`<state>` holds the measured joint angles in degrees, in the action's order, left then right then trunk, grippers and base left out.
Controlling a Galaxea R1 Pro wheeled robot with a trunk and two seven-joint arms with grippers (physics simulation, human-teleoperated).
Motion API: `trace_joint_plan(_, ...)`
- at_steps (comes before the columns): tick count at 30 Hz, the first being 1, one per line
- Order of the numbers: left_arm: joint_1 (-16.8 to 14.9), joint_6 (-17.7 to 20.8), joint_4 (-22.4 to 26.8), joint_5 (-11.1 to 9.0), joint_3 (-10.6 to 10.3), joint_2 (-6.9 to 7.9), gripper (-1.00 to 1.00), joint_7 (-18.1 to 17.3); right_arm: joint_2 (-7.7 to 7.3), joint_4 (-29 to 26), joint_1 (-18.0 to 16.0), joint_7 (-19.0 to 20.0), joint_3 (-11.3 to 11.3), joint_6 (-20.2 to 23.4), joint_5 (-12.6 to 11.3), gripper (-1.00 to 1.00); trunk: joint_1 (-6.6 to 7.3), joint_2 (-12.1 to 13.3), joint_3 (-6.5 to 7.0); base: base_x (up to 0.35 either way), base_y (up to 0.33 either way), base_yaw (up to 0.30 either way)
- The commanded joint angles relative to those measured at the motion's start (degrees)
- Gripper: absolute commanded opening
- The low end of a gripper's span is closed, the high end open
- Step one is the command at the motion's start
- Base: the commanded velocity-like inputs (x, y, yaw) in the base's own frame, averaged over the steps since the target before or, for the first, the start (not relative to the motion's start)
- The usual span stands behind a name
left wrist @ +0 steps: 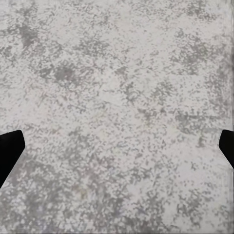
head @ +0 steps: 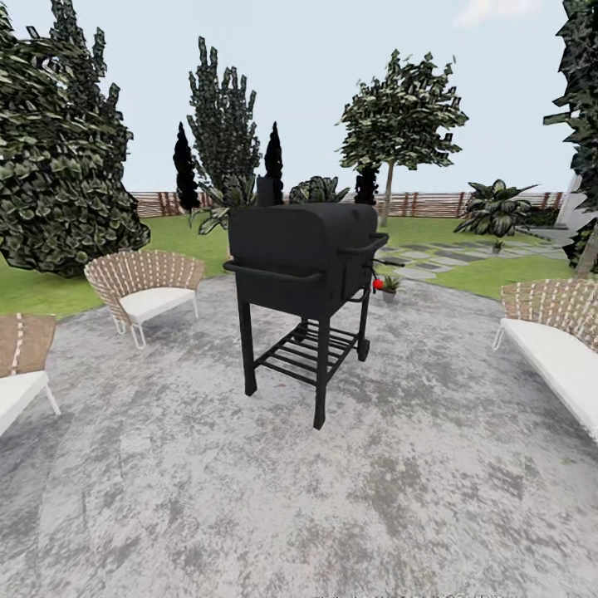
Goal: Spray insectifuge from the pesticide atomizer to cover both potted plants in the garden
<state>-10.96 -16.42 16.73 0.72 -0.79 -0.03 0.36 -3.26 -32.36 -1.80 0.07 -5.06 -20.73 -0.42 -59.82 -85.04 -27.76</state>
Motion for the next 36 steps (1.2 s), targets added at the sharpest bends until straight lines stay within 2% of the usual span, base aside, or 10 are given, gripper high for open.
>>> trace_joint_plan(1, 0.0, -0.2, 0.0, 0.1, -0.1, 0.02, 1.00, 0.1, 0.01, 0.1, 0.0, 0.0, 0.0, -0.2, 0.0, 1.00, -0.22, -0.4, -0.24, 0.000, 0.000, -0.300)
trace_joint_plan(36, 0.0, -0.1, 0.0, 0.1, -0.1, 0.03, 1.00, 0.1, 0.00, 1.2, 0.0, 0.1, -0.4, -0.1, -0.1, 1.00, -7.91, -14.5, -6.53, 0.000, 0.000, -0.300)
